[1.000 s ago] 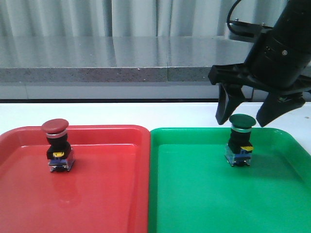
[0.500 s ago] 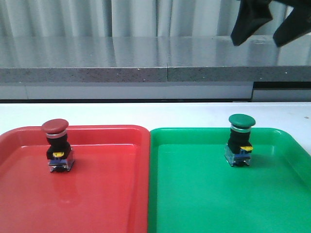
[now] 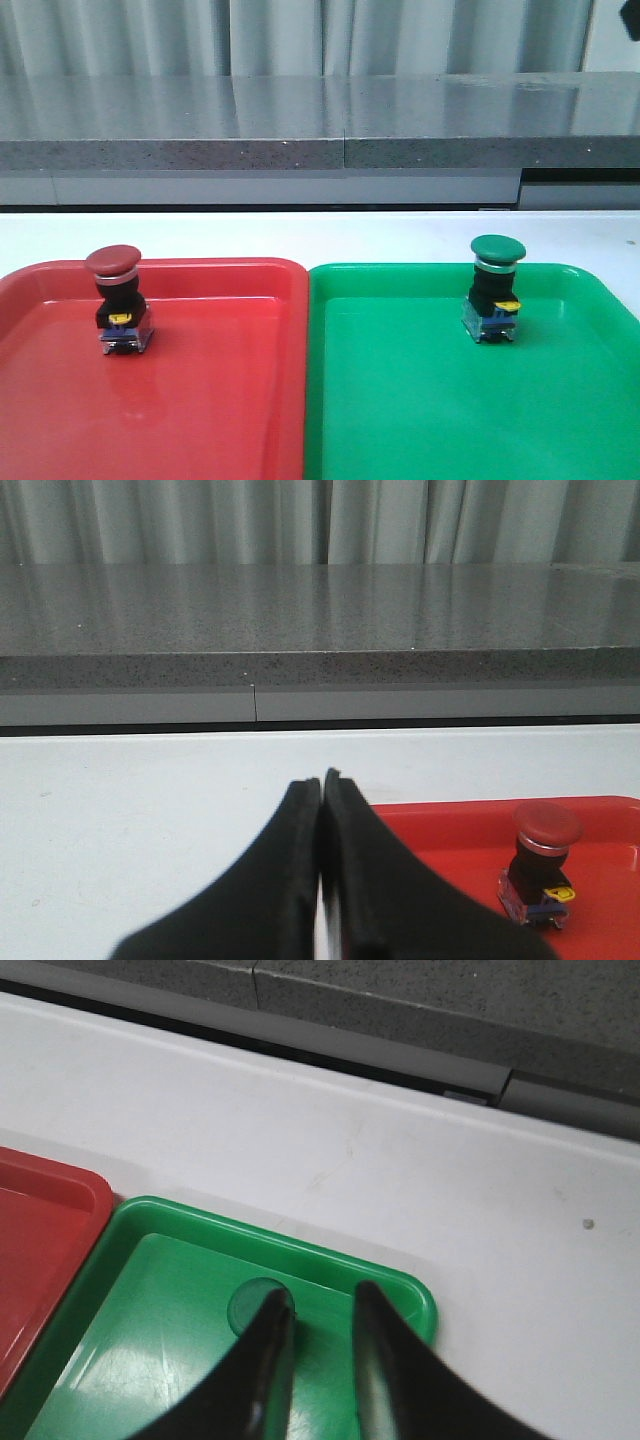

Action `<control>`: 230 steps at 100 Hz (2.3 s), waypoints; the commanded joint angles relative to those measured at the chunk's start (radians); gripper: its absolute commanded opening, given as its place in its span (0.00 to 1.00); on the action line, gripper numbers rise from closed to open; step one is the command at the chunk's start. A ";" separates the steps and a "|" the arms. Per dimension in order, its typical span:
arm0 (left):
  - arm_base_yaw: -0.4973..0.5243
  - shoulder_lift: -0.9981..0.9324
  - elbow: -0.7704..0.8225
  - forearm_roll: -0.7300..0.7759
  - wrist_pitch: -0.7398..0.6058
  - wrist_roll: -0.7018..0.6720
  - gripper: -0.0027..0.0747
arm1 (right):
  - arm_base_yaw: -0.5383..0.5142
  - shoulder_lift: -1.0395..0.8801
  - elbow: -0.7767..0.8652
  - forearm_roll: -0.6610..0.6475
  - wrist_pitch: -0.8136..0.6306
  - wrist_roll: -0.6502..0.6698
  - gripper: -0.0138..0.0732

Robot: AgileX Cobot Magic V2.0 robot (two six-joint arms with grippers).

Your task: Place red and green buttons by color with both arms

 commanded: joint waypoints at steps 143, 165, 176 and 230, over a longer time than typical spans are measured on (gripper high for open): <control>0.002 -0.030 0.042 -0.003 -0.085 -0.006 0.01 | -0.004 -0.416 0.219 -0.039 -0.183 -0.009 0.09; 0.002 -0.030 0.042 -0.003 -0.085 -0.006 0.01 | -0.023 -0.559 0.400 -0.038 -0.298 -0.009 0.09; 0.002 -0.030 0.042 -0.003 -0.085 -0.006 0.01 | -0.085 -0.636 0.483 -0.009 -0.332 -0.009 0.09; 0.002 -0.030 0.042 -0.003 -0.085 -0.006 0.01 | -0.205 -1.007 0.751 0.058 -0.431 -0.009 0.09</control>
